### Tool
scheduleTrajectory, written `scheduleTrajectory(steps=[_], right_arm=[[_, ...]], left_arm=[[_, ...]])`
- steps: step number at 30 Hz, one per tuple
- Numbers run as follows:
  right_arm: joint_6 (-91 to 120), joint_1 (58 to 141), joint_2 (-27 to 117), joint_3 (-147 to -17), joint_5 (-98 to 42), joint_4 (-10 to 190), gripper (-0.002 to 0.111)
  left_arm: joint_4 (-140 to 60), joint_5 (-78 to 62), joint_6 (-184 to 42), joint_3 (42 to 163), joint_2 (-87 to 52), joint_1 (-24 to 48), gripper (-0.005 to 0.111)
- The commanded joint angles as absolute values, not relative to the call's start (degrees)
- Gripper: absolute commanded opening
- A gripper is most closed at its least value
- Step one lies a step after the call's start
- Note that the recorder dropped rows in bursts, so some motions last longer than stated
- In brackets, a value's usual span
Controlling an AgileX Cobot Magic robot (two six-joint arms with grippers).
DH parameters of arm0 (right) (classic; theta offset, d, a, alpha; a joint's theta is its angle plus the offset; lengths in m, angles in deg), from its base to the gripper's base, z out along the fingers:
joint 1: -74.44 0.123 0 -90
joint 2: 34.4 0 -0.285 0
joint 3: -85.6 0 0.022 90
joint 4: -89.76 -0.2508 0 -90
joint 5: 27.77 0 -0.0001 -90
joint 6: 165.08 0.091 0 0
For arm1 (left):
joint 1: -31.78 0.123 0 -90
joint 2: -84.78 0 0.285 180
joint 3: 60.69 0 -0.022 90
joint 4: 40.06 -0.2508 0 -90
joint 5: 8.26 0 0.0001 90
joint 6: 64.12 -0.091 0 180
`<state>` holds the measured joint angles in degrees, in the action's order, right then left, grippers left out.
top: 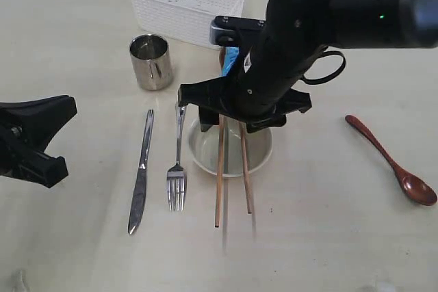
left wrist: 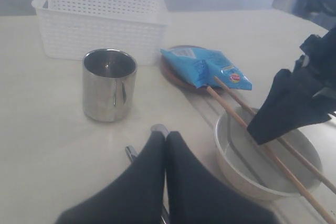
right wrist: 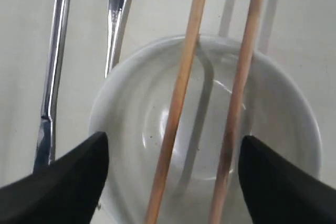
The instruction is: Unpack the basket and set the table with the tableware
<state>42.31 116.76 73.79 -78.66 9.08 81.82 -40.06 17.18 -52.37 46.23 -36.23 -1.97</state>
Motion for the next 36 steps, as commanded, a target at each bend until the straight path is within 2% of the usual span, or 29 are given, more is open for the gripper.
scheduleTrajectory(steps=[1, 6, 13, 15, 36], right_arm=[[42.24, 116.80, 76.98, -80.13, 9.68, 82.35, 0.066], [43.22, 116.80, 78.92, -80.36, 9.68, 82.35, 0.060], [47.28, 116.80, 79.07, -80.36, 9.44, 82.35, 0.030], [48.15, 116.80, 79.07, -80.36, 9.34, 82.23, 0.027], [55.74, 116.80, 79.07, -80.36, 8.66, 82.23, 0.027]], left_arm=[[-40.06, 17.21, -52.21, 45.83, -36.52, -2.09, 0.000], [-40.06, 17.21, -52.35, 45.83, -36.52, -2.09, 0.000], [-40.06, 17.21, -52.35, 45.83, -36.52, -2.09, 0.000], [-40.06, 17.21, -52.35, 45.83, -36.52, -2.09, 0.000], [-40.06, 17.21, -52.24, 45.83, -36.52, -2.09, 0.000]])
